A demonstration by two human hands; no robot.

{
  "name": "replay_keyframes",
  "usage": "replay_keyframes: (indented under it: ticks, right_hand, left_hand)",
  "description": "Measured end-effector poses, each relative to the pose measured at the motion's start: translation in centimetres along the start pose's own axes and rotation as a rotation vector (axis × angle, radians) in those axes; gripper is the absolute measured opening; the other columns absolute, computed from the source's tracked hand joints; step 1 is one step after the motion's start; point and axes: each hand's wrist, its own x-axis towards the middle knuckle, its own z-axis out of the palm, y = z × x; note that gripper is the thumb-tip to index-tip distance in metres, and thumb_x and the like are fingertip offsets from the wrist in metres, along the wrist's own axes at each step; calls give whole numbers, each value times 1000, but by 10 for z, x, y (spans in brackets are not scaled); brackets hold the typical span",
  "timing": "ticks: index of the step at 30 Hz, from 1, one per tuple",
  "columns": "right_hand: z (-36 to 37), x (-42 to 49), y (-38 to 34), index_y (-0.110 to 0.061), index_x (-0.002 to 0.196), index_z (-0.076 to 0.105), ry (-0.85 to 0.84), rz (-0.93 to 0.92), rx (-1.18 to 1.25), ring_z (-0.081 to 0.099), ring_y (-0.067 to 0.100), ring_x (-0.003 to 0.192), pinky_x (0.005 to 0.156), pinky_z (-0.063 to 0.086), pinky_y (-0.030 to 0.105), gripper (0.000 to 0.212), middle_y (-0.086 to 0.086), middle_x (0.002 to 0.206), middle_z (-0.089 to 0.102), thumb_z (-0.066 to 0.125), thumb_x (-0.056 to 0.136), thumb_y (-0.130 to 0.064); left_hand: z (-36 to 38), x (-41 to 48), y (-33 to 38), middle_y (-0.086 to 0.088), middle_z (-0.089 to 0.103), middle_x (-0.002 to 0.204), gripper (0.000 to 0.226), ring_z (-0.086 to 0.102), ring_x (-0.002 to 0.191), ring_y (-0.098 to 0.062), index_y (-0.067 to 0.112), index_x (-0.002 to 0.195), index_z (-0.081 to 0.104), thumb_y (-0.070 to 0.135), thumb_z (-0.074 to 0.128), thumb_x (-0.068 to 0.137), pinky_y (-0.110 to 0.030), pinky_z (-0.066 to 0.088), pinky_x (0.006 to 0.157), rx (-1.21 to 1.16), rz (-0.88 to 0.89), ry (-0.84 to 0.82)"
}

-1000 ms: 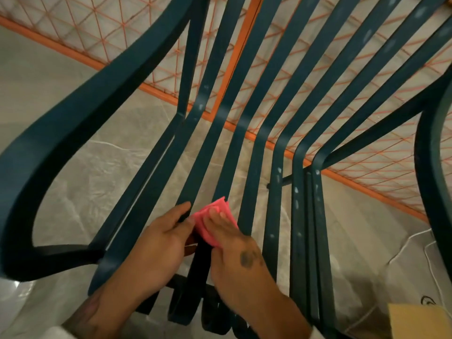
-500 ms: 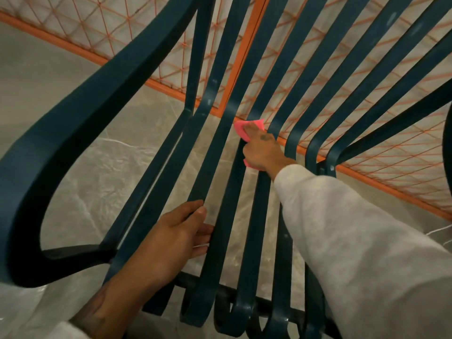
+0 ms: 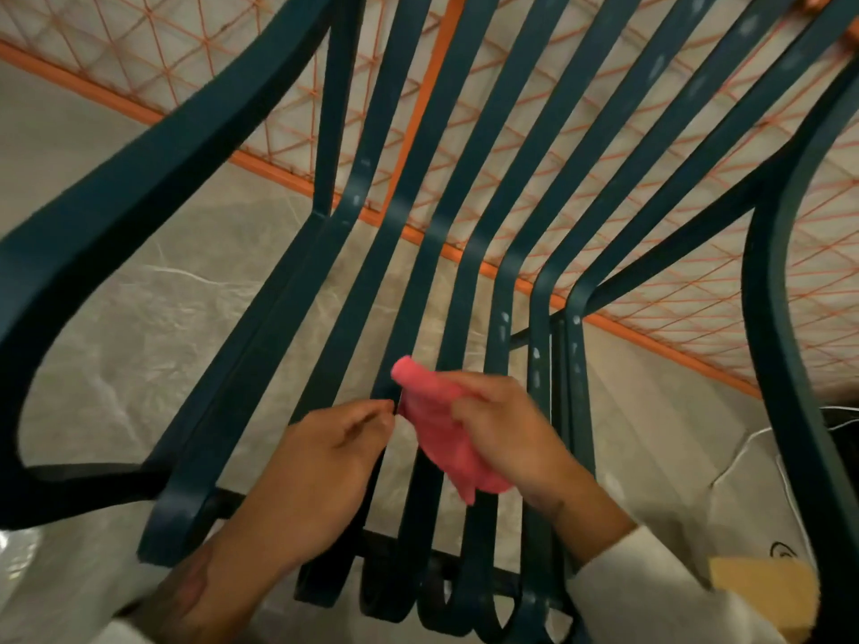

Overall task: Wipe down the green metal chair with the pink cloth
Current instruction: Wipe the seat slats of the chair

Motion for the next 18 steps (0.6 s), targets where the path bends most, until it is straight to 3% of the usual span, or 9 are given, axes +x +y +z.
replay_keyframes:
  ticks: [4, 6, 8, 10, 11, 12, 14, 16, 18]
  right_hand:
    - [-42, 28, -8, -23, 111, 68, 406, -33, 30, 68, 19, 66, 55, 52, 30, 23, 8, 84, 70, 47, 101, -22]
    - [-54, 58, -18, -21, 96, 69, 449, -119, -111, 61, 15, 56, 61, 52, 35, 32, 4, 69, 64, 46, 102, -43]
    - [-63, 89, -31, -18, 98, 70, 428, -163, -245, 60, 15, 55, 66, 57, 34, 48, 4, 66, 62, 44, 99, -58]
    - [-64, 121, -32, -29, 123, 66, 357, -180, -442, 65, 15, 72, 59, 54, 22, 36, 3, 91, 68, 40, 104, -45]
    - [-59, 131, -29, -31, 136, 57, 305, -186, -571, 64, 16, 86, 64, 51, 17, 35, 3, 111, 66, 39, 106, -32]
    - [-55, 139, -23, -32, 143, 50, 254, -192, -678, 63, 19, 99, 73, 50, 19, 41, 3, 127, 60, 39, 105, -22]
    - [-41, 145, -9, -38, 142, 49, 248, -192, -734, 63, 24, 105, 84, 52, 28, 47, 6, 134, 58, 40, 100, -18]
    - [-26, 135, 6, -33, 138, 53, 296, -184, -763, 63, 26, 105, 87, 52, 31, 44, 6, 129, 61, 41, 100, -17]
    - [-11, 99, 24, -24, 134, 57, 331, -204, -710, 64, 19, 102, 85, 51, 25, 37, 2, 125, 64, 42, 102, -13]
  left_hand:
    - [13, -5, 6, 19, 47, 142, 46, 46, 123, 2, 39, 141, 42, 50, 39, 96, -25, 30, 110, 149, -56, -170]
    - [19, -8, 6, 23, 36, 146, 58, 34, 132, 2, 40, 148, 29, 57, 32, 93, -22, 21, 111, 168, -76, -248]
    - [24, -7, 4, 31, 33, 135, 60, 33, 131, 4, 45, 144, 30, 64, 29, 87, -19, 19, 110, 86, -111, -313]
    - [25, -4, -2, 34, 35, 135, 65, 39, 130, 3, 50, 135, 39, 79, 31, 77, -24, 20, 115, -23, -128, -324]
    - [25, -2, -6, 31, 37, 141, 75, 40, 132, 1, 50, 137, 39, 87, 32, 72, -30, 22, 118, -64, -128, -307]
    - [25, 1, -10, 27, 40, 145, 86, 40, 134, -2, 48, 141, 36, 92, 31, 67, -36, 26, 119, -91, -130, -292]
    - [24, 5, -12, 23, 43, 145, 96, 42, 134, -5, 44, 144, 36, 95, 31, 63, -38, 30, 117, -113, -135, -267]
    - [23, 6, -10, 22, 50, 137, 82, 48, 128, -5, 46, 137, 42, 90, 30, 68, -36, 35, 113, -150, -128, -272]
    - [23, 6, -7, 18, 58, 125, 52, 57, 118, -6, 54, 117, 48, 79, 31, 74, -30, 43, 105, -204, -154, -288]
